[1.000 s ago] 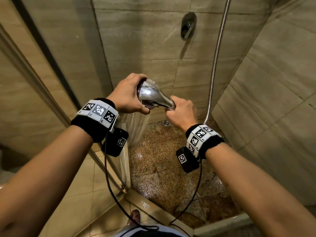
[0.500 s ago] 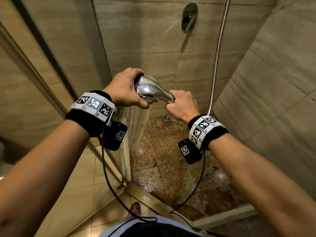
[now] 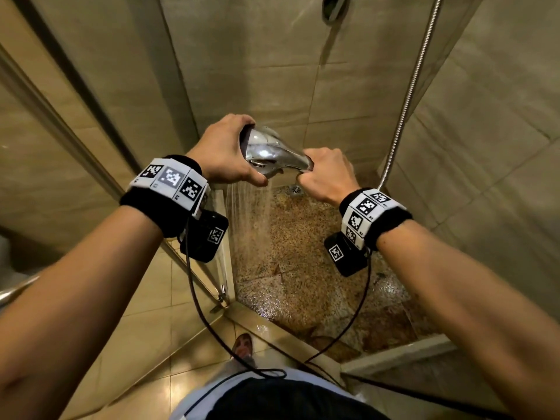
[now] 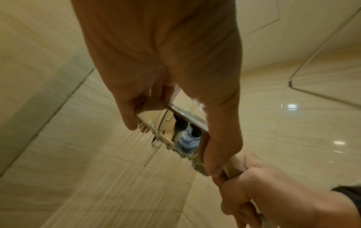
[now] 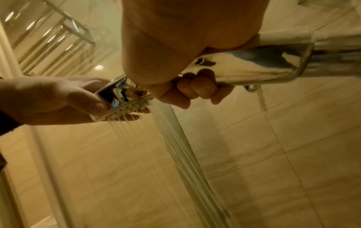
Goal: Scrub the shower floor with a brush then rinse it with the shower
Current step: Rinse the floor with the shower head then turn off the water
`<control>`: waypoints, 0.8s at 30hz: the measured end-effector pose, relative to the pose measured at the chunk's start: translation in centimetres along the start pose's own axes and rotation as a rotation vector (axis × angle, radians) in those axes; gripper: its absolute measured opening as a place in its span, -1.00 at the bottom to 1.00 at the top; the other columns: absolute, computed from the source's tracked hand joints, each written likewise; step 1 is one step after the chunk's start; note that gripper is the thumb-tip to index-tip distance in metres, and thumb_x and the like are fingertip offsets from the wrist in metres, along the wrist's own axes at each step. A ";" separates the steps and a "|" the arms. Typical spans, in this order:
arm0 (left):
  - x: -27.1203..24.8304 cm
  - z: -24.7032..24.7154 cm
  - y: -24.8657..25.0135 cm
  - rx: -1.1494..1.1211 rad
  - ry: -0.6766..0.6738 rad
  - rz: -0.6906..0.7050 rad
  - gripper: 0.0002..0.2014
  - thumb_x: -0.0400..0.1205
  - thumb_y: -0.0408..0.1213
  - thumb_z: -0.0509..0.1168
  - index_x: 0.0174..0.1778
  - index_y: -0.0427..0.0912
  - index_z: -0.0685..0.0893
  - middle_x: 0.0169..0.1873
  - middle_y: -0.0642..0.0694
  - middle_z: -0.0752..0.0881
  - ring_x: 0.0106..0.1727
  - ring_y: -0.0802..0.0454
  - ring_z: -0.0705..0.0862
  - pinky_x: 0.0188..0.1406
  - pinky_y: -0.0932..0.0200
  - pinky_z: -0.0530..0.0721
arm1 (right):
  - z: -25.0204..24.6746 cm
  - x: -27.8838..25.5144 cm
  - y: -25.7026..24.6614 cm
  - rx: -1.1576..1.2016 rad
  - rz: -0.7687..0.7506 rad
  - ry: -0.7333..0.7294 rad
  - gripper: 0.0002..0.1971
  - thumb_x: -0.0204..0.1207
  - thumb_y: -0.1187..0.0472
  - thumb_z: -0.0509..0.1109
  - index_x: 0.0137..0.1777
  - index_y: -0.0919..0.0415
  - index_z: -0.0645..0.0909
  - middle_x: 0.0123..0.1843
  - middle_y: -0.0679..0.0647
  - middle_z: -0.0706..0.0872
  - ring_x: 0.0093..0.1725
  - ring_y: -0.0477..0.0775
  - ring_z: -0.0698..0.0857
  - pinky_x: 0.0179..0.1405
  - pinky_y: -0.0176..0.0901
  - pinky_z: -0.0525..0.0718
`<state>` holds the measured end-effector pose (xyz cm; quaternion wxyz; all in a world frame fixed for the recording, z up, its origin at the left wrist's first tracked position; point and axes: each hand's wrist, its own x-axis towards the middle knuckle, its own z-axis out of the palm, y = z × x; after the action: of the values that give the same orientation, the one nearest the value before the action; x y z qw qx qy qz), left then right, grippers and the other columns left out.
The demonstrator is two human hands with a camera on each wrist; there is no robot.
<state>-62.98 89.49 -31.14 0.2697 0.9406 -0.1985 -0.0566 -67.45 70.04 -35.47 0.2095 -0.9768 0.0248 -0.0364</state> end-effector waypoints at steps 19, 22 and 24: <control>0.9 0.3 1.2 0.030 -0.066 -0.041 0.05 0.11 -0.01 0.69 0.51 -0.18 0.38 0.35 -0.12 0.51 0.34 -0.05 0.50 0.33 0.17 0.47 | -0.7 0.6 1.4 0.067 0.039 -0.103 -0.89 0.40 0.30 0.28 -0.31 0.11 0.48 -0.39 0.00 0.56 -0.42 -0.01 0.49 -0.44 -0.26 0.34; 1.0 0.5 1.3 0.021 -0.079 -0.052 0.06 0.11 0.00 0.68 0.52 -0.18 0.37 0.37 -0.12 0.50 0.36 -0.06 0.49 0.37 0.14 0.46 | -1.0 0.7 1.6 0.053 0.042 -0.130 -0.89 0.41 0.32 0.27 -0.29 0.12 0.48 -0.38 0.00 0.54 -0.42 -0.01 0.47 -0.45 -0.25 0.31; 1.2 0.6 1.4 0.013 -0.092 -0.059 0.07 0.10 0.00 0.68 0.52 -0.18 0.38 0.36 -0.12 0.50 0.35 -0.05 0.49 0.37 0.13 0.46 | -1.0 0.8 1.7 0.044 0.046 -0.136 -0.90 0.40 0.32 0.27 -0.29 0.13 0.48 -0.38 0.01 0.54 -0.42 -0.01 0.47 -0.45 -0.25 0.31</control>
<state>-62.51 87.60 -30.92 0.2527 0.9441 -0.1832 -0.1063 -66.83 68.00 -35.20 0.2330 -0.9714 0.0319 0.0343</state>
